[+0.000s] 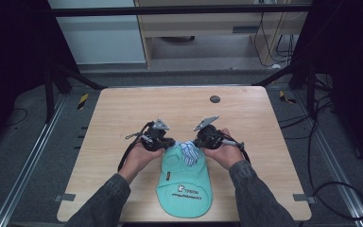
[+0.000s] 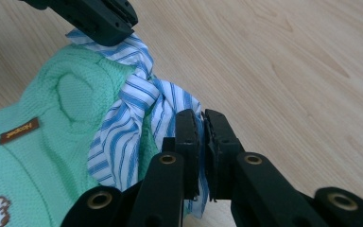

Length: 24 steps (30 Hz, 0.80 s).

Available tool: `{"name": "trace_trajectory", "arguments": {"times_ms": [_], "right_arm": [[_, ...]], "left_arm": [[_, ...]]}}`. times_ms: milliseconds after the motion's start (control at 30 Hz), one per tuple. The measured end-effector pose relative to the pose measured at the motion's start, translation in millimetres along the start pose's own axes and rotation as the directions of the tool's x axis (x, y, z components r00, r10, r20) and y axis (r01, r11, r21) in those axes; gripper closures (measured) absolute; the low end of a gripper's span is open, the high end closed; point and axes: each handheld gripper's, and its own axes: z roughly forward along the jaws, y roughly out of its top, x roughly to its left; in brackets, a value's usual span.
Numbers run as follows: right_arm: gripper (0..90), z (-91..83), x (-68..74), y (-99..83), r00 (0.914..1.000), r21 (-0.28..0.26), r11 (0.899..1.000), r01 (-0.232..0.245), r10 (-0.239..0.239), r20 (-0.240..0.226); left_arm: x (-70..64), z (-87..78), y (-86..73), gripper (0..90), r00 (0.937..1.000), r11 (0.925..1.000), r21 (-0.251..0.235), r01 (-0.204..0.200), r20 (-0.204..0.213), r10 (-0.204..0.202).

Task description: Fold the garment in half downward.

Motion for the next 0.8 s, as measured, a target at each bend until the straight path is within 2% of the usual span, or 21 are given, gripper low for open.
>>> {"name": "trace_trajectory", "arguments": {"times_ms": [300,500,633,800], "right_arm": [[84.9,-7.9,-4.2,8.2,0.9995,-0.012,0.999,0.033,-0.033,0.001],[84.9,-11.5,-12.9,18.9,0.9981,-0.022,0.998,0.06,-0.059,0.013],[84.9,-13.8,-20.8,22.7,0.9987,-0.041,0.998,0.05,-0.049,0.014],[84.9,-17.0,-23.4,25.9,0.9983,-0.049,0.997,0.052,-0.05,0.028]], "left_arm": [[7.0,-7.8,12.3,84.2,0.9995,0.9995,-0.01,-0.031,0.007,0.031],[13.0,-13.8,25.8,84.2,0.9986,0.9984,-0.021,-0.052,0.001,0.052],[14.1,-17.4,34.0,84.2,0.998,0.9975,-0.033,-0.063,-0.011,0.062],[13.0,-16.9,43.7,84.2,0.995,0.9953,-0.009,-0.096,-0.029,0.096]]}}
